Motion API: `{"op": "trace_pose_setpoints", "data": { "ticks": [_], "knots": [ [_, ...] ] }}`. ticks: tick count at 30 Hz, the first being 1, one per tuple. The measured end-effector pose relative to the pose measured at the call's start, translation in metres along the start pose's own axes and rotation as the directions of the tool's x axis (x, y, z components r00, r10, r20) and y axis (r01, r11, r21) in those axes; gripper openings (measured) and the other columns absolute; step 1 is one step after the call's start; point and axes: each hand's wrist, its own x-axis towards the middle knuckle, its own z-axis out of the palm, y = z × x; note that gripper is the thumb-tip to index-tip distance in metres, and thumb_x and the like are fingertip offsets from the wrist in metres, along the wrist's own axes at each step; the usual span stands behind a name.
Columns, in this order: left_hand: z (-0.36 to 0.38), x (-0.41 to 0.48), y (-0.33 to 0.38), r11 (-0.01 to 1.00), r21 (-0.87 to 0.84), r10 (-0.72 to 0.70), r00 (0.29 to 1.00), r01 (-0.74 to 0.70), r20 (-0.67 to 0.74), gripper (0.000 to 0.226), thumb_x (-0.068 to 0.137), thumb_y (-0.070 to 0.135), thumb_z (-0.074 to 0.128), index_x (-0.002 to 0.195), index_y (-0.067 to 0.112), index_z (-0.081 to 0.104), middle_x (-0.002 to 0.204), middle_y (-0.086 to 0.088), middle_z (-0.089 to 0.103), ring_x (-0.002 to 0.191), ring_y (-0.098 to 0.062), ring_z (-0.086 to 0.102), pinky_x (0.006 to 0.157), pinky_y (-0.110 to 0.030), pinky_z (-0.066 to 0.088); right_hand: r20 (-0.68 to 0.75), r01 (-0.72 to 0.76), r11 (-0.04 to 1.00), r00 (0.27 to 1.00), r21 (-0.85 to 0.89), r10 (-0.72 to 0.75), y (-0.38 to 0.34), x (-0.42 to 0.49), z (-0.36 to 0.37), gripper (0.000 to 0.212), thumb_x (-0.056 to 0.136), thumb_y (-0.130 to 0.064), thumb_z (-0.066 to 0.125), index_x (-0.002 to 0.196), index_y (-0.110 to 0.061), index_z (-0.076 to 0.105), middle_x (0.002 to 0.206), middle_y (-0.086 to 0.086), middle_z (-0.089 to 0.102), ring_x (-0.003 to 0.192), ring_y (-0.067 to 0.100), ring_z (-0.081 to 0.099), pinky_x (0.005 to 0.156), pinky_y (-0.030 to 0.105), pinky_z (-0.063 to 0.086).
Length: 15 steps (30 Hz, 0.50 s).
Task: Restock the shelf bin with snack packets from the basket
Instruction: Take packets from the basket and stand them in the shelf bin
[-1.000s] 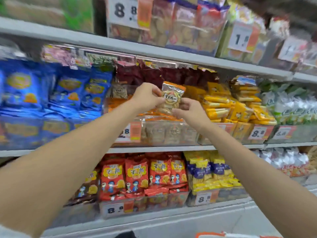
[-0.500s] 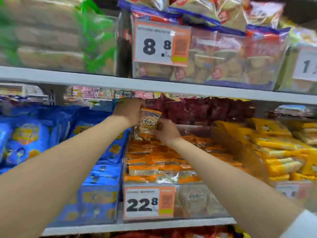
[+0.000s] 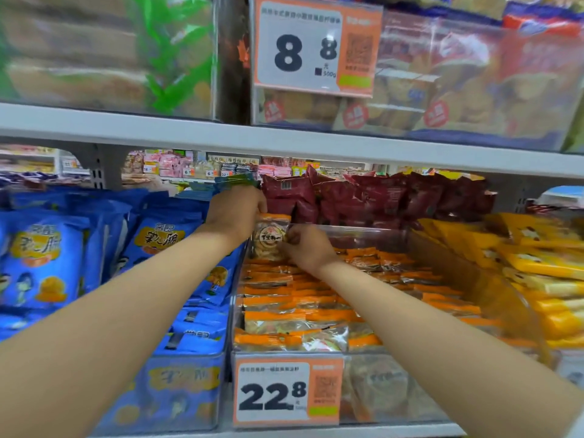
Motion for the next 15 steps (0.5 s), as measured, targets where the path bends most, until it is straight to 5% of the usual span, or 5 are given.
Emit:
{"op": "trace_pose_setpoints", "data": {
  "ticks": [5, 15],
  "knots": [
    [0.003, -0.005, 0.003, 0.999, 0.024, 0.036, 0.997, -0.038, 0.067, 0.026, 0.091, 0.006, 0.060, 0.098, 0.026, 0.075, 0.110, 0.004, 0.071, 0.098, -0.017, 0.066, 0.075, -0.032, 0.053, 0.101, -0.016, 0.993, 0.994, -0.114, 0.028, 0.002, -0.002, 0.002, 0.018, 0.089, -0.025, 0.068, 0.087, -0.007, 0.074, 0.077, 0.002, 0.063, 0.075, 0.014, 0.057, 0.067, 0.024, 0.039],
    [-0.013, -0.014, 0.008, 0.992, -0.127, 0.029, 0.996, -0.019, 0.085, 0.030, 0.099, 0.014, 0.046, 0.115, 0.017, 0.071, 0.122, 0.002, 0.066, 0.107, -0.019, 0.062, 0.086, -0.036, 0.052, -0.051, -0.022, 0.998, 0.998, 0.051, 0.024, -0.002, -0.006, -0.002, 0.028, 0.092, -0.032, 0.065, 0.097, -0.005, 0.071, 0.094, 0.009, 0.071, 0.087, 0.020, 0.064, 0.081, 0.034, 0.053]
  ]
}}
